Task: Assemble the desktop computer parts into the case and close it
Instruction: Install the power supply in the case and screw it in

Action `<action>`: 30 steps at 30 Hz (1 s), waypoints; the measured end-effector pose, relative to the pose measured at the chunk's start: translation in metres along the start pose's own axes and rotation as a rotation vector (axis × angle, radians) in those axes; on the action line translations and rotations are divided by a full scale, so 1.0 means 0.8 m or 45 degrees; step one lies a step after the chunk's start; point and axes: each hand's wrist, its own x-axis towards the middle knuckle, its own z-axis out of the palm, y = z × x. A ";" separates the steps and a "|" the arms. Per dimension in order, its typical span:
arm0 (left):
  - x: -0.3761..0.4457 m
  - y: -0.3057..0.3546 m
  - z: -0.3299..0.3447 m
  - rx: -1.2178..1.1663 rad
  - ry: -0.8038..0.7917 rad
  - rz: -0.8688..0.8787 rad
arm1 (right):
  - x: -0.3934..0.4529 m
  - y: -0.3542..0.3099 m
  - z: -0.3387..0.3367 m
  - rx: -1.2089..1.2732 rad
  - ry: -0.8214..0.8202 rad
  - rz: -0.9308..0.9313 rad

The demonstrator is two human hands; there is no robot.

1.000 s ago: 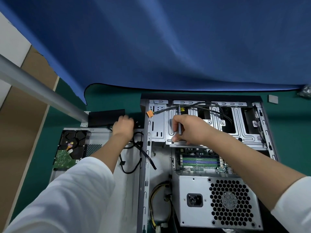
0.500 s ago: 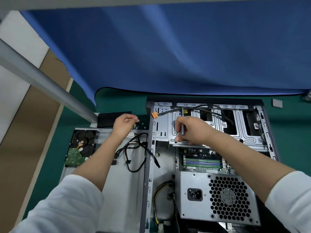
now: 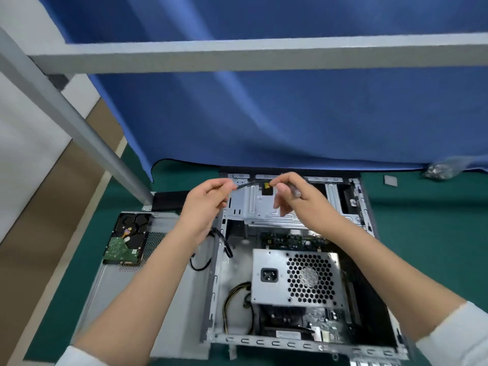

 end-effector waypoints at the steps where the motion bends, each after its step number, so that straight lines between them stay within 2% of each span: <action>1: -0.013 0.003 0.013 -0.015 -0.038 0.001 | -0.016 -0.007 -0.006 0.084 0.025 -0.015; 6: -0.075 0.006 0.072 -0.113 -0.192 -0.026 | -0.094 -0.034 -0.029 0.275 0.127 -0.084; 12: -0.130 -0.001 0.108 -0.085 -0.295 -0.007 | -0.148 -0.032 -0.040 0.483 0.253 -0.065; 24: -0.179 -0.005 0.110 0.036 -0.293 -0.013 | -0.186 -0.038 -0.031 0.636 0.222 -0.045; 30: -0.185 -0.012 0.107 0.077 -0.279 0.001 | -0.194 -0.038 -0.034 0.521 0.179 -0.009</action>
